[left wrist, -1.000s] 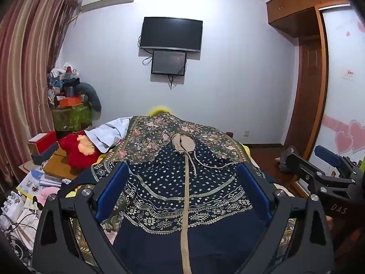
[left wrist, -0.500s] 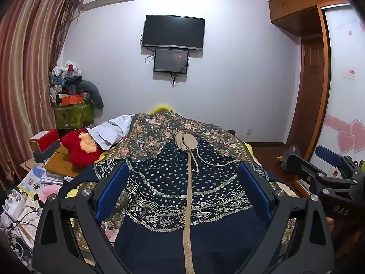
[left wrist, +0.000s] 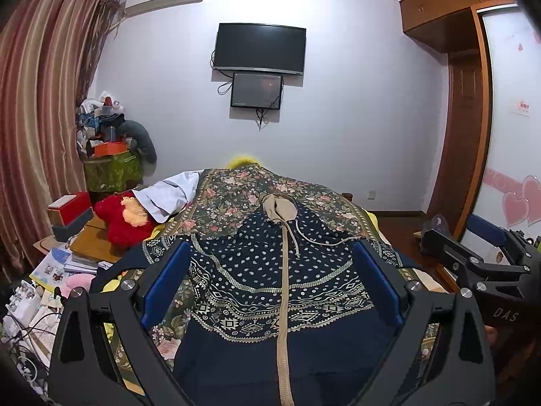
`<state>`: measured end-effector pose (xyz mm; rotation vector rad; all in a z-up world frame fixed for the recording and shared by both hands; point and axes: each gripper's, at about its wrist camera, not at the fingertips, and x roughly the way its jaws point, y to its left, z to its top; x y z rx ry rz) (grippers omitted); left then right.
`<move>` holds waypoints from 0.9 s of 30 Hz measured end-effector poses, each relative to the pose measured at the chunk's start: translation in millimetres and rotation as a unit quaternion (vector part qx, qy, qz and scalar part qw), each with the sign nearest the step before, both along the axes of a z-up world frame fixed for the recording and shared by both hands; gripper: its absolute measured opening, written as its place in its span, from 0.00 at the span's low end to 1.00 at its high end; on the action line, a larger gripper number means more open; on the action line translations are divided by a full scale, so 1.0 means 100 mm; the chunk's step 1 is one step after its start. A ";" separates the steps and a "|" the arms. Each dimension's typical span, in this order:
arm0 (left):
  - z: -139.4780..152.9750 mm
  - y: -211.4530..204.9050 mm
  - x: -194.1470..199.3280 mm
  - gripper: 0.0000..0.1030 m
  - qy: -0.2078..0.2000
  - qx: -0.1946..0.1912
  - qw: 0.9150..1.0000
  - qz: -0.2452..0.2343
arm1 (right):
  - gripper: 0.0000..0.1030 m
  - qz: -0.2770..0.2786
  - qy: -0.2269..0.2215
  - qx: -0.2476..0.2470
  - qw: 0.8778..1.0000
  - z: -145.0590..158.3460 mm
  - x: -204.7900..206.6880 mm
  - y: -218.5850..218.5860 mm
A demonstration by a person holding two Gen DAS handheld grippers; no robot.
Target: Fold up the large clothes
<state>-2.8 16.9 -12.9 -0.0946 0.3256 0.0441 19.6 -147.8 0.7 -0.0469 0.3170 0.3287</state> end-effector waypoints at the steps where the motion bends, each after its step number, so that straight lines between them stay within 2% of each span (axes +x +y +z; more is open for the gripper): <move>1: 0.00 0.01 0.00 0.94 0.000 -0.001 1.000 0.000 | 1.00 0.000 0.000 0.000 1.000 0.00 0.00 0.00; 27: 0.00 0.00 0.00 0.94 -0.001 0.002 1.000 0.003 | 1.00 -0.001 0.001 0.002 1.000 -0.01 0.03 -0.01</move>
